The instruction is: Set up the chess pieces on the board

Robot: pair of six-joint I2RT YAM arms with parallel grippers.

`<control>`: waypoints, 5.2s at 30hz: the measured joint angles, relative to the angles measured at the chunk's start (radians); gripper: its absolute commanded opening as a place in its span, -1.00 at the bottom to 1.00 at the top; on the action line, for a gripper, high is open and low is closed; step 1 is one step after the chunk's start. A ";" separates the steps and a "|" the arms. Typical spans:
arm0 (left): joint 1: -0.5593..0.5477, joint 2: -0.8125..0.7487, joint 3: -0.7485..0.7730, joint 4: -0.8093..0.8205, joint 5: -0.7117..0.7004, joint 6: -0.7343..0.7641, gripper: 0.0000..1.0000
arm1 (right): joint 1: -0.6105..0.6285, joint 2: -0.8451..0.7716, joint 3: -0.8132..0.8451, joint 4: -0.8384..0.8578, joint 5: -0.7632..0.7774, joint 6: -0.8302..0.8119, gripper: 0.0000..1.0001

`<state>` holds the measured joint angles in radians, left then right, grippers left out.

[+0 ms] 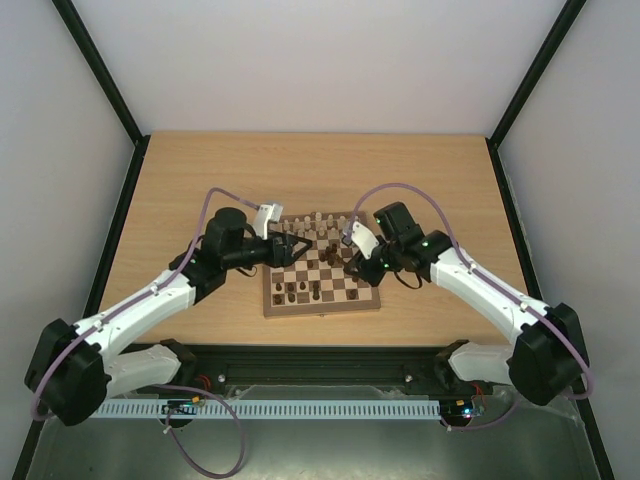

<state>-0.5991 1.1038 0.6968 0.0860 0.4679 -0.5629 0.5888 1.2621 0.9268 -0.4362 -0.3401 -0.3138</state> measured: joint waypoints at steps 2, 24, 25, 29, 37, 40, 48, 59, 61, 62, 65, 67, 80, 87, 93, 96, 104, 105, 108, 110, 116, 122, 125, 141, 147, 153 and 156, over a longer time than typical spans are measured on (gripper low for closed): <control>-0.006 0.024 -0.008 0.046 0.026 -0.036 0.27 | -0.004 -0.029 -0.049 0.033 -0.024 0.012 -0.73; -0.149 0.302 0.043 0.200 0.076 -0.117 -0.31 | -0.013 -0.105 -0.137 0.129 -0.124 0.030 -0.68; -0.151 0.305 0.043 0.204 0.079 -0.117 -0.34 | -0.013 -0.105 -0.138 0.129 -0.124 0.030 -0.68; -0.160 0.318 0.051 0.216 0.088 -0.119 -0.55 | -0.013 -0.107 -0.139 0.129 -0.125 0.029 -0.67; -0.167 0.331 0.092 0.175 0.099 -0.095 -0.62 | -0.021 -0.113 -0.141 0.132 -0.126 0.031 -0.09; -0.167 0.323 0.152 0.078 0.060 -0.041 -0.63 | -0.042 -0.129 -0.146 0.146 -0.134 0.038 0.07; -0.183 0.253 0.300 -0.225 -0.144 0.171 -0.63 | -0.207 -0.223 -0.152 0.188 -0.163 0.100 0.17; -0.444 0.305 0.355 -0.500 -0.489 0.433 -0.61 | -0.351 -0.146 -0.164 0.230 -0.011 0.165 0.17; -0.476 0.317 0.355 -0.516 -0.520 0.466 -0.60 | -0.352 -0.146 -0.169 0.232 0.006 0.165 0.17; -0.488 0.325 0.355 -0.520 -0.533 0.481 -0.60 | -0.352 -0.146 -0.169 0.233 0.013 0.164 0.18; -0.505 0.360 0.355 -0.522 -0.561 0.515 -0.60 | -0.352 -0.146 -0.169 0.234 0.021 0.164 0.17; -0.509 0.387 0.355 -0.521 -0.570 0.533 -0.59 | -0.352 -0.146 -0.170 0.234 0.023 0.161 0.17; -0.513 0.514 0.356 -0.486 -0.606 0.582 -0.59 | -0.352 -0.133 -0.170 0.233 0.019 0.141 0.17; -0.482 0.518 0.355 -0.456 -0.584 0.579 -0.59 | -0.352 -0.131 -0.170 0.233 0.011 0.137 0.16; -0.443 0.518 0.353 -0.430 -0.550 0.578 -0.57 | -0.352 -0.123 -0.170 0.233 0.008 0.130 0.16; -0.438 0.518 0.349 -0.426 -0.540 0.577 -0.57 | -0.352 -0.120 -0.170 0.233 0.008 0.128 0.16; -0.438 0.518 0.333 -0.412 -0.518 0.575 -0.56 | -0.352 -0.114 -0.170 0.232 0.002 0.118 0.16; -0.438 0.518 0.330 -0.412 -0.517 0.574 -0.56 | -0.352 -0.114 -0.170 0.232 0.001 0.117 0.16; -0.438 0.519 0.327 -0.409 -0.513 0.574 -0.55 | -0.352 -0.108 -0.170 0.232 0.000 0.116 0.16; -0.438 0.520 0.324 -0.406 -0.512 0.574 -0.54 | -0.352 -0.105 -0.170 0.232 0.000 0.115 0.16; -0.438 0.525 0.317 -0.399 -0.509 0.574 -0.53 | -0.352 -0.103 -0.170 0.232 -0.007 0.115 0.16; -0.438 0.536 0.317 -0.392 -0.500 0.575 -0.60 | -0.352 -0.102 -0.170 0.232 -0.011 0.114 0.16; -0.438 0.537 0.317 -0.390 -0.491 0.575 -0.61 | -0.352 -0.101 -0.170 0.232 -0.013 0.112 0.16; -0.439 0.537 0.313 -0.380 -0.451 0.575 -0.62 | -0.352 -0.087 -0.170 0.232 -0.018 0.111 0.16; -0.441 0.537 0.305 -0.361 -0.449 0.575 -0.59 | -0.352 -0.087 -0.170 0.231 -0.018 0.111 0.16; -0.442 0.536 0.296 -0.362 -0.450 0.575 -0.47 | -0.352 -0.087 -0.170 0.231 -0.019 0.111 0.16; -0.443 0.536 0.295 -0.365 -0.454 0.575 -0.41 | -0.352 -0.087 -0.170 0.231 -0.019 0.111 0.16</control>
<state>-1.0424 1.6398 0.9916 -0.2790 0.0143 0.0120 0.2367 1.1755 0.7570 -0.2050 -0.3588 -0.2028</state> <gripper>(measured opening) 0.268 0.580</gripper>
